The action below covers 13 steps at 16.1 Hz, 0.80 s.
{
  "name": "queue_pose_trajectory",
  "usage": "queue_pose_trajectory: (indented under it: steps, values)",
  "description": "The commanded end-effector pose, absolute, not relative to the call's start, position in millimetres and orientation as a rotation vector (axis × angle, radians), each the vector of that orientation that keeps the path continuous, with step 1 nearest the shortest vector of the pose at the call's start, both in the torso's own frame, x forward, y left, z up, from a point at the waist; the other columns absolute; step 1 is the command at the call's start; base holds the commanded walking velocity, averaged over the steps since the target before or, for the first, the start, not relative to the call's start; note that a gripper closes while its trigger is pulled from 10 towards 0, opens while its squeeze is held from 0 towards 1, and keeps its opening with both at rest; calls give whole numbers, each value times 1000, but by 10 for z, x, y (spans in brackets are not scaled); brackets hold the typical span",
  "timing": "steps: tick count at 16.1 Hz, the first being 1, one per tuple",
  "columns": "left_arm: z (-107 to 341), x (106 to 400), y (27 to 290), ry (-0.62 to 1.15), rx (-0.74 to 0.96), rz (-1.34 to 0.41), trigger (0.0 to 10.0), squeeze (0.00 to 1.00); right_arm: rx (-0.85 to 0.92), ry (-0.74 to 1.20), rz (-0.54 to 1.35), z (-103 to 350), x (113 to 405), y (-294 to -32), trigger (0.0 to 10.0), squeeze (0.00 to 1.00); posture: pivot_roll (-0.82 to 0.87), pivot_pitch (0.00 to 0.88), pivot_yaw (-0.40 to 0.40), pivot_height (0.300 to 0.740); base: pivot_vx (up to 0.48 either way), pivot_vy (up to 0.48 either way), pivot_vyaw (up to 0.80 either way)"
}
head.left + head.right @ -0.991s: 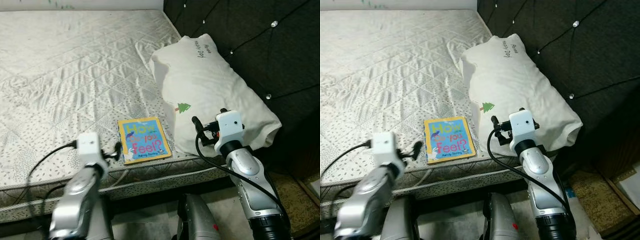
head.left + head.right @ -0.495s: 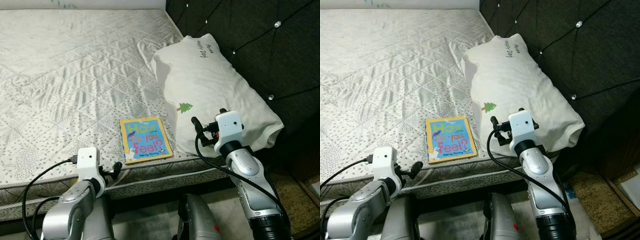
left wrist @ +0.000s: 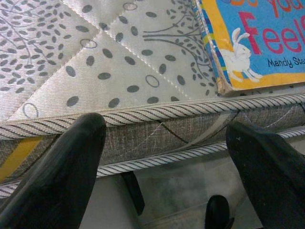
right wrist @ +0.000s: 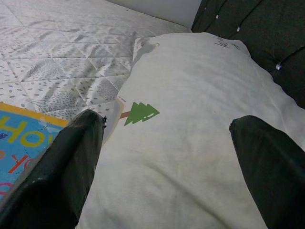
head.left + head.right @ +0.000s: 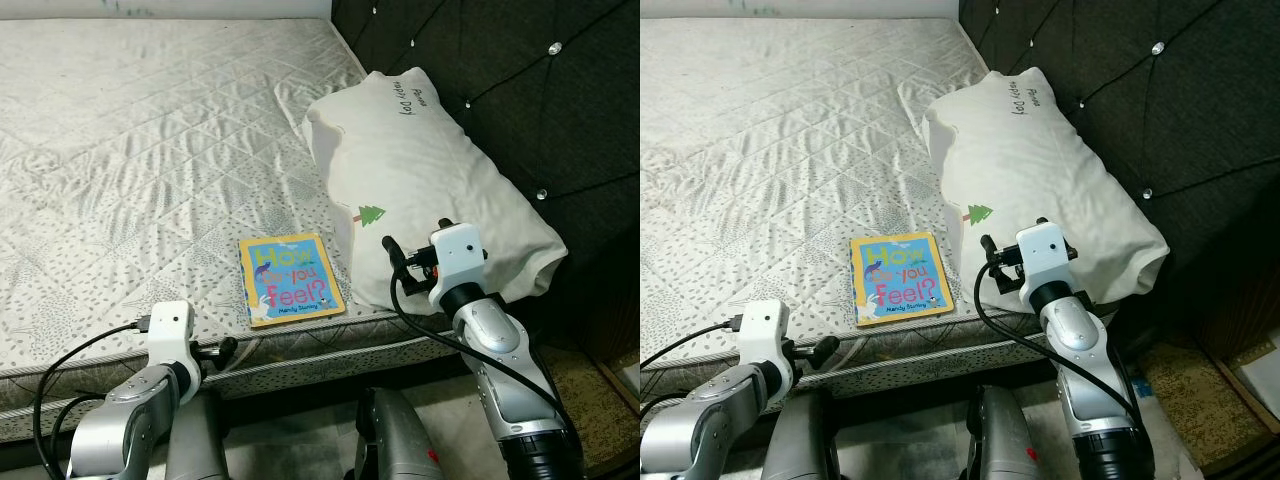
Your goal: Clean up the room
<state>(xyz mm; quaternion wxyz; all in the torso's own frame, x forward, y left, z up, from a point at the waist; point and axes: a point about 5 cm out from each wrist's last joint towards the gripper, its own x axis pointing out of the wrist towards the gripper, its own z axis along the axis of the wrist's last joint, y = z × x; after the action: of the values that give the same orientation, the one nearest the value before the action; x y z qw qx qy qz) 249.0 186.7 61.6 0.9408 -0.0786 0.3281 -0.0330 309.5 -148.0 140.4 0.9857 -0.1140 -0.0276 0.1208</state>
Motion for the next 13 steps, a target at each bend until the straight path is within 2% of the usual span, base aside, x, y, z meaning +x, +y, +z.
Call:
queue_pose_trajectory:
  steps: [1, 13]
  values:
    - [597, 2519, 1856, 676, -161, -83, 10000, 0, -229, -64, 246, 1425, 3074, -1472, 10000, 0, -7, 124, -100, 554, 0, 0, 0]
    - [509, 2877, 1754, 693, -122, -124, 10000, 0, -217, -60, 232, 1479, 3047, -1489, 10000, 0, -48, 144, -91, 554, 0, 0, 0]
